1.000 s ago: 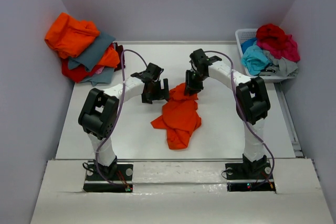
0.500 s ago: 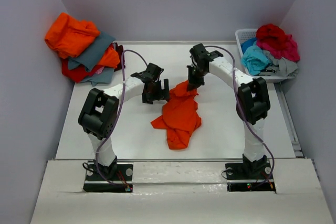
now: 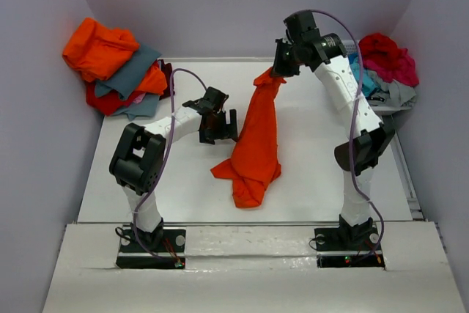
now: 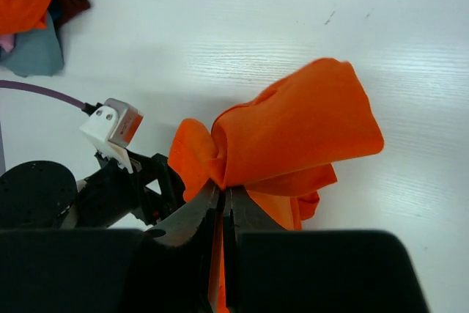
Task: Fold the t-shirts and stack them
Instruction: Flatten the tshirt out
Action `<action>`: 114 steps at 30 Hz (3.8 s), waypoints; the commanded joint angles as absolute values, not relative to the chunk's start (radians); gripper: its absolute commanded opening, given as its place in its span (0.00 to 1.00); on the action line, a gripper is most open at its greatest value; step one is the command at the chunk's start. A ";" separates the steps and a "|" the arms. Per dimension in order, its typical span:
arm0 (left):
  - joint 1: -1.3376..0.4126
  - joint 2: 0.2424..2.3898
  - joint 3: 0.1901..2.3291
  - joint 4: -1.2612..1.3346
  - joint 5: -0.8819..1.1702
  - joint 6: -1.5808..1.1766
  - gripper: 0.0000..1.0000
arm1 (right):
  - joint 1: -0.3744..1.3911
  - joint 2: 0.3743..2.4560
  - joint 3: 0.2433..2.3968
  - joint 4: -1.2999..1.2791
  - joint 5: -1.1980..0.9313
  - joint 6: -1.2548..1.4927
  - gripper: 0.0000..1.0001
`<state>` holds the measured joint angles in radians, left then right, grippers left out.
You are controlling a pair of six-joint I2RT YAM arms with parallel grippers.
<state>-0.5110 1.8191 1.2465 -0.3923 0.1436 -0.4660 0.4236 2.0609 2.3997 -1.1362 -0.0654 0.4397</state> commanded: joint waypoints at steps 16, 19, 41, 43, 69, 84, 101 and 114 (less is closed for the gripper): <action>-0.523 1.859 1.353 -0.433 0.164 -0.419 0.97 | 0.333 1.815 2.454 -1.212 0.204 0.430 0.07; -0.523 1.864 1.353 -0.449 0.167 -0.405 0.96 | 0.321 1.825 2.438 -1.232 0.195 0.430 0.07; -0.551 2.066 1.555 -0.580 0.109 -0.388 0.88 | 0.321 1.789 2.321 -1.200 0.080 0.448 0.07; -0.551 2.085 1.572 -0.584 0.124 -0.385 0.88 | 0.321 1.779 2.303 -1.197 0.081 0.446 0.07; -0.569 2.085 1.526 -0.522 0.269 -0.364 0.06 | 0.321 1.750 2.237 -1.177 0.066 0.448 0.07; -0.569 1.778 1.670 -0.612 -0.181 -0.397 0.06 | 0.321 1.700 2.203 -1.169 0.103 0.439 0.07; -0.551 1.592 1.747 -0.719 -0.442 -0.500 0.06 | 0.321 1.589 2.123 -1.190 0.205 0.456 0.07; -0.500 1.494 1.759 -0.710 -0.541 -0.489 0.06 | 0.321 1.526 2.033 -1.218 0.316 0.492 0.07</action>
<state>-0.5205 1.5276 1.7321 -0.7296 -0.4595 -0.4877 0.3214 1.5833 2.0418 -1.2293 0.2451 0.4740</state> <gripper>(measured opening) 0.091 0.076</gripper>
